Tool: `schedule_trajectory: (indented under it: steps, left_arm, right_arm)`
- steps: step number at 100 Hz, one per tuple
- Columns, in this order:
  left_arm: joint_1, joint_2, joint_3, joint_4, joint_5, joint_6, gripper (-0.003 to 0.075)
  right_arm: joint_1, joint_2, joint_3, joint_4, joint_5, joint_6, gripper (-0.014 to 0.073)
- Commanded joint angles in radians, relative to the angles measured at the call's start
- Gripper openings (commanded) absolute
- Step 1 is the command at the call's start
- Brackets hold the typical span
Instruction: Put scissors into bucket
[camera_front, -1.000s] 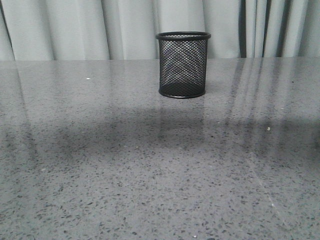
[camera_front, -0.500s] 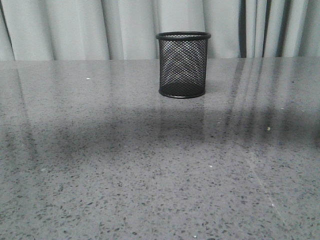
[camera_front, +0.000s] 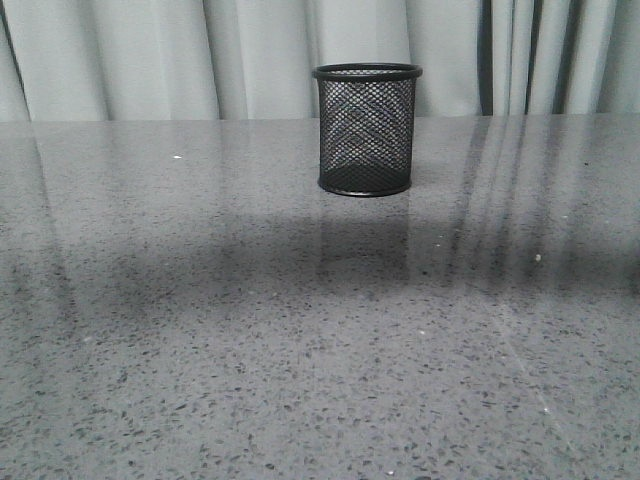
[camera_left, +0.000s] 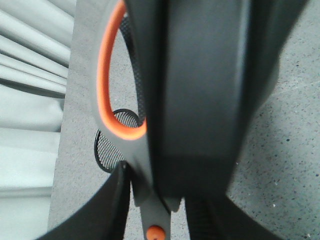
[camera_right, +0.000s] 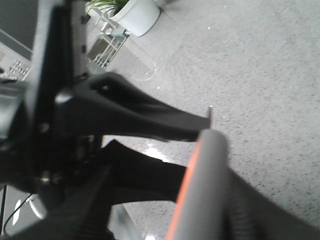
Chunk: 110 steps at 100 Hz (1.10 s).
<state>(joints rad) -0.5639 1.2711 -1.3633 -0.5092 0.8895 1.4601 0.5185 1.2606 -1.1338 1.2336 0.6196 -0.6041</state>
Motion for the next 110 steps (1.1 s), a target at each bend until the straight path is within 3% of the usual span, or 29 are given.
schedule_trajectory:
  steps: [1, 15, 29, 36, 48, 57, 65, 74, 85, 96, 110]
  left_arm:
    - [-0.010, -0.022, -0.027, -0.053, -0.062, -0.012, 0.0045]
    - [-0.010, -0.022, -0.027, -0.053, -0.062, -0.012, 0.0045]
    - [-0.010, -0.024, -0.027, -0.053, -0.064, -0.012, 0.0073]
    - [-0.010, -0.036, -0.027, -0.053, -0.071, -0.012, 0.0176]
    - [-0.010, -0.085, -0.027, -0.053, -0.119, -0.012, 0.0476]
    - [-0.010, -0.138, -0.027, -0.053, -0.144, -0.012, 0.0556]
    - [-0.010, -0.190, -0.027, -0.053, -0.149, -0.053, 0.0520]
    - [-0.008, -0.260, -0.027, -0.053, -0.149, -0.237, 0.0418]
    - [-0.006, -0.341, -0.027, -0.028, -0.145, -0.477, 0.0217]
    - [-0.006, -0.414, -0.027, -0.007, -0.111, -0.552, -0.0016]
    - [-0.006, -0.508, -0.023, 0.005, -0.080, -0.630, -0.0020]
  right_arm:
    - [0.006, -0.018, -0.037, 0.050, -0.017, -0.014, 0.0178]
    - [0.006, -0.018, -0.037, 0.048, -0.014, -0.014, -0.0076]
    - [0.006, -0.018, -0.037, 0.038, -0.017, -0.014, -0.0060]
    - [0.006, -0.018, -0.037, 0.023, -0.025, -0.014, -0.0060]
    - [-0.002, -0.018, -0.037, -0.014, -0.042, -0.014, -0.0060]
    - [-0.021, -0.018, -0.037, -0.038, -0.062, -0.014, -0.0060]
    - [-0.057, -0.018, -0.060, -0.077, -0.071, -0.014, -0.0060]
    - [-0.105, -0.018, -0.116, -0.146, -0.066, -0.014, -0.0060]
    - [-0.168, -0.014, -0.208, -0.260, -0.018, -0.014, -0.0060]
    - [-0.241, 0.011, -0.322, -0.376, 0.084, -0.009, -0.0060]
    - [-0.307, 0.079, -0.477, -0.616, 0.254, 0.104, -0.0060]
